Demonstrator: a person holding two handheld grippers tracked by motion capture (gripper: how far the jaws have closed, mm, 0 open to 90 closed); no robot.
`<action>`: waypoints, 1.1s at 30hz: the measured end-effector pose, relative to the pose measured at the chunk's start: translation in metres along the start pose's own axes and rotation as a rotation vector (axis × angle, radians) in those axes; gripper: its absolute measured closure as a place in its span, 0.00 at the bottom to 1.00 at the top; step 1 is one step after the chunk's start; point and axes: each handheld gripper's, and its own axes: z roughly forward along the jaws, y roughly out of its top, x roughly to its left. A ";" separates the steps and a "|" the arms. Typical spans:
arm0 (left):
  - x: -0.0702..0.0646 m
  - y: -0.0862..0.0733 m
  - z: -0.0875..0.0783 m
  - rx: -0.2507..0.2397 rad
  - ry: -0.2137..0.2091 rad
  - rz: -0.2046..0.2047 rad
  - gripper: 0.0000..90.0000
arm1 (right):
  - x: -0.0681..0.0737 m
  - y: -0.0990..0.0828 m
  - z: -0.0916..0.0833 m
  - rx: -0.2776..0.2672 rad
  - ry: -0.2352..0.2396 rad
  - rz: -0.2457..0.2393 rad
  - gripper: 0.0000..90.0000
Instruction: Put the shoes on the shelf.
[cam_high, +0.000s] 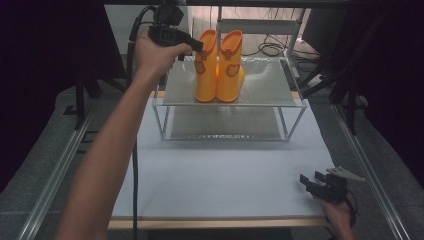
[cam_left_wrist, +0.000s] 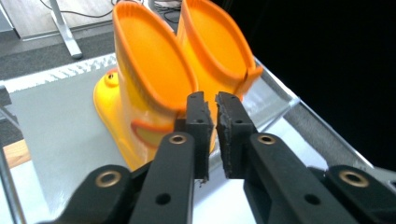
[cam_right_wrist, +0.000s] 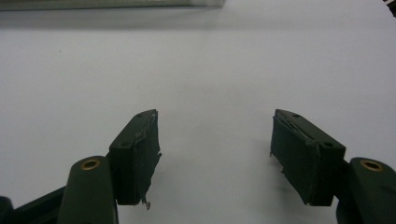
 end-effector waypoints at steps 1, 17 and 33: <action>0.001 -0.004 -0.001 0.006 -0.001 0.006 0.96 | 0.001 0.000 0.000 0.001 0.001 0.000 0.36; 0.020 -0.055 0.012 0.107 -0.021 0.059 0.99 | 0.006 0.001 0.000 -0.005 0.006 -0.016 0.36; 0.054 -0.096 0.070 0.199 0.031 0.004 1.00 | 0.005 0.001 0.000 -0.004 0.001 -0.019 0.36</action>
